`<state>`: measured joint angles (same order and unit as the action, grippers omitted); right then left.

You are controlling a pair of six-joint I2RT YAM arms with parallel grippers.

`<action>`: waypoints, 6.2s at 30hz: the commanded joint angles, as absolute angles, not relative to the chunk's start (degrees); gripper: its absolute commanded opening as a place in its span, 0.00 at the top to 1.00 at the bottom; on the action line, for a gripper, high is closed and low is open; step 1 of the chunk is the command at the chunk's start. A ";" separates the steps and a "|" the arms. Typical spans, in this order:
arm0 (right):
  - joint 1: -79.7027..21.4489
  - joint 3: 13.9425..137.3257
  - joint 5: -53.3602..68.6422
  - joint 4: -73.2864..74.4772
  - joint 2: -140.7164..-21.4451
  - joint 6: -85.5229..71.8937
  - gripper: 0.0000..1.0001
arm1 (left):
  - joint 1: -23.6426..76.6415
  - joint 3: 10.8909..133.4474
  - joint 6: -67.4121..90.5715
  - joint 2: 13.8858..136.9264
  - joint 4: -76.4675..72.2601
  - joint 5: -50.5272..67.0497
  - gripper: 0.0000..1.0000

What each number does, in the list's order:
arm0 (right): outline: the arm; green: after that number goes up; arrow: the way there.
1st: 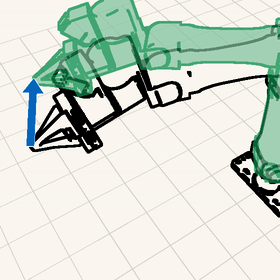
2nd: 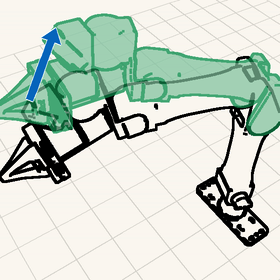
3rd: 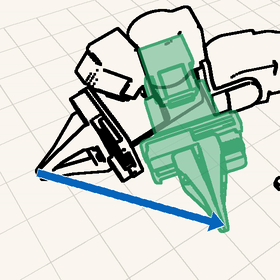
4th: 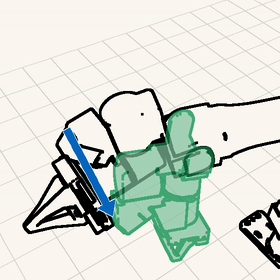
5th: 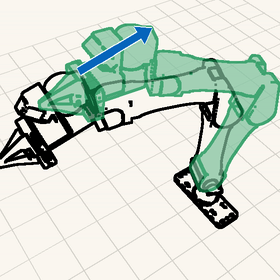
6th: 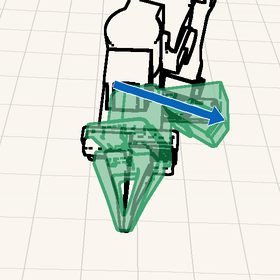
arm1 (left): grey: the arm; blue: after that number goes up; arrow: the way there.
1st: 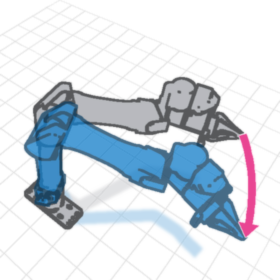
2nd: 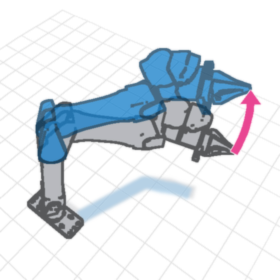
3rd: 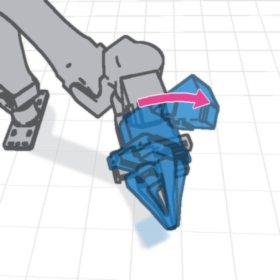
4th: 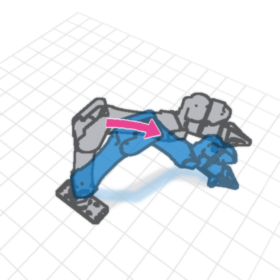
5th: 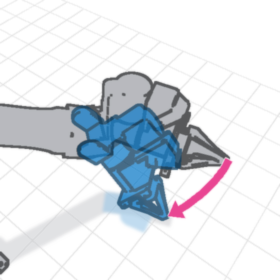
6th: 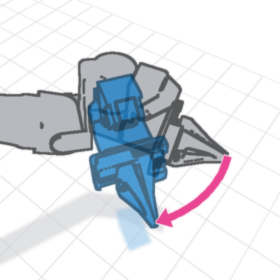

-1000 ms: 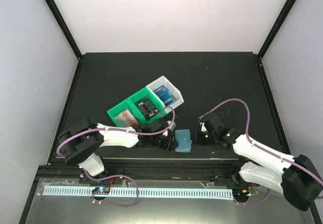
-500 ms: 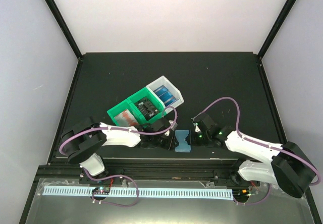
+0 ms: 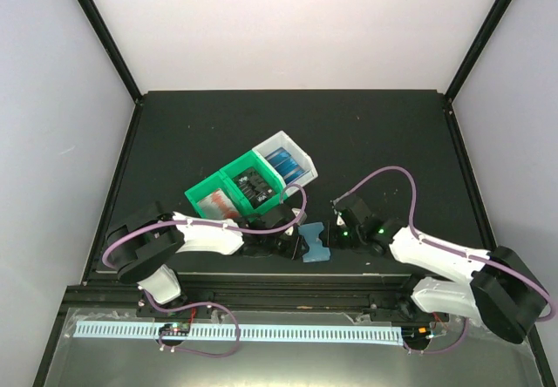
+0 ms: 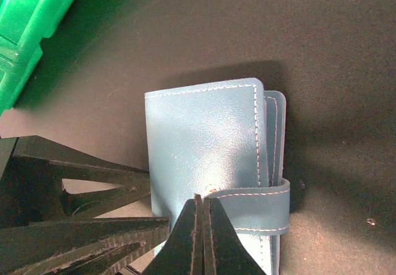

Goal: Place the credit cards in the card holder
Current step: Close the card holder at the center of the board.

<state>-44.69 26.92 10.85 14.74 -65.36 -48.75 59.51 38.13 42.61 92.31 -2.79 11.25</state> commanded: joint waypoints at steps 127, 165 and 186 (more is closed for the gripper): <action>-47.26 22.62 15.65 17.73 -75.45 -48.29 0.99 | 60.47 39.94 42.63 94.74 -1.45 8.61 0.71; -47.36 33.40 10.23 25.31 -71.91 -42.22 0.86 | 60.12 41.17 42.43 91.71 0.74 6.68 0.66; -47.53 35.73 6.59 26.16 -79.34 -42.50 0.89 | 60.12 40.63 42.48 91.76 0.18 6.75 0.67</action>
